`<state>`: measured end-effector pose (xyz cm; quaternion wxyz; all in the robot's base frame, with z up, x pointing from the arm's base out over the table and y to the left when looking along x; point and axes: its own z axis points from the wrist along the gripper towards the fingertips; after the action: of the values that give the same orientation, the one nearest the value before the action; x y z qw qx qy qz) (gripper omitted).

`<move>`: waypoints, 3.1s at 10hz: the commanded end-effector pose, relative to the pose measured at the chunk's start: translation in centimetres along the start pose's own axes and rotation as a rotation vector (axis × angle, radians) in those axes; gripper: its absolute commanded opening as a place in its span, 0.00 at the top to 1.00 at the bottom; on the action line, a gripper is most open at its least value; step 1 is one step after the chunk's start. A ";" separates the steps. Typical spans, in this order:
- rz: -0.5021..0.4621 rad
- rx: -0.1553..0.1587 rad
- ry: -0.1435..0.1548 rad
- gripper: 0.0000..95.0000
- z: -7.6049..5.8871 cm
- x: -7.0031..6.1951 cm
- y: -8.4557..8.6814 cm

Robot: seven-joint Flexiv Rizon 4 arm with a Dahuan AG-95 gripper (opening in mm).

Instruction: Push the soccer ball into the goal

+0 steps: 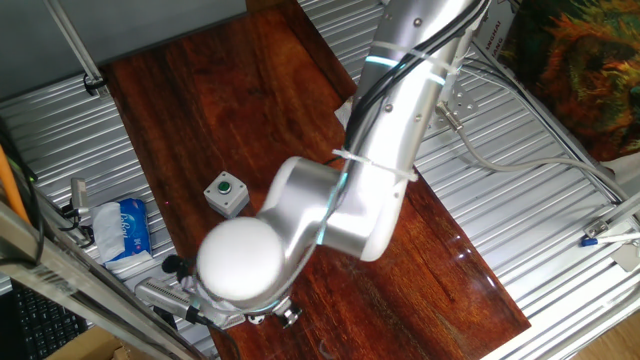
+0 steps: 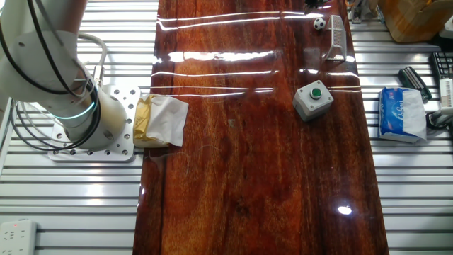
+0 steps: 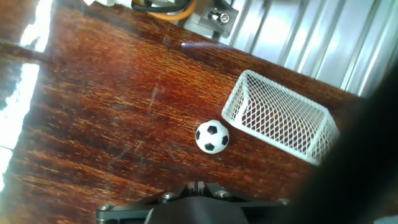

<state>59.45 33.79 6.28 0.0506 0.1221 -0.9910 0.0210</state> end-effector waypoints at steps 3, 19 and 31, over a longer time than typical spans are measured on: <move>0.104 -0.052 -0.014 1.00 0.9 -1.3 2.0; 0.080 0.029 -0.116 1.00 3.0 -2.9 0.2; -0.061 0.120 -0.102 1.00 3.2 -1.8 -2.2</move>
<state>61.45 31.79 2.96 -0.0117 0.1622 -0.9835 0.0797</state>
